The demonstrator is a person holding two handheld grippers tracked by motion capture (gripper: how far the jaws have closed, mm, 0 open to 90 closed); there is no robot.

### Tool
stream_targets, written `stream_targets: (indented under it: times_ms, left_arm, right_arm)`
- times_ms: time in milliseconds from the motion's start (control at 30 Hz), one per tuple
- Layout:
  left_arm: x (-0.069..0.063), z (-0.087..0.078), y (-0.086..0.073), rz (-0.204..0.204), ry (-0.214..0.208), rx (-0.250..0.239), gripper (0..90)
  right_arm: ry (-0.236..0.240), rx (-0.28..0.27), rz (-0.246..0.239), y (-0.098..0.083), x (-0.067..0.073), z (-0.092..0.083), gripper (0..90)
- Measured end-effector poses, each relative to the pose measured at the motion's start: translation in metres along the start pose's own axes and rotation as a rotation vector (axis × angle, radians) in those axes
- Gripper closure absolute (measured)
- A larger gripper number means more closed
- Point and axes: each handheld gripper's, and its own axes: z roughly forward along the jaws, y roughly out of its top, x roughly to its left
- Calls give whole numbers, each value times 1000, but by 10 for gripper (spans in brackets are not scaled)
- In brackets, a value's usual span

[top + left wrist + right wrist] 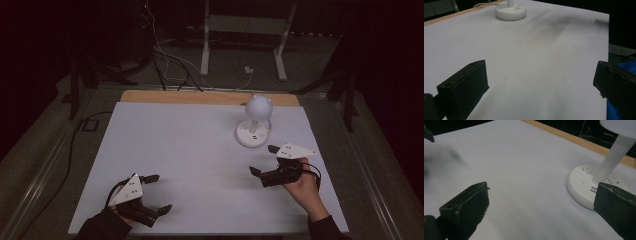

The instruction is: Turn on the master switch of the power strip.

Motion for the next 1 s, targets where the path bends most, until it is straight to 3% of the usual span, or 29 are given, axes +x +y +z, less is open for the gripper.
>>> stream_targets:
  times_ms: [400,1000]
  left_arm:
    - [0,0,0,1,0,1,1]
    - [0,0,0,1,0,0,1]
  right_arm:
    - [-52,20,20,9,-27,5,0]
    - [-83,83,68,11,-63,23,0]
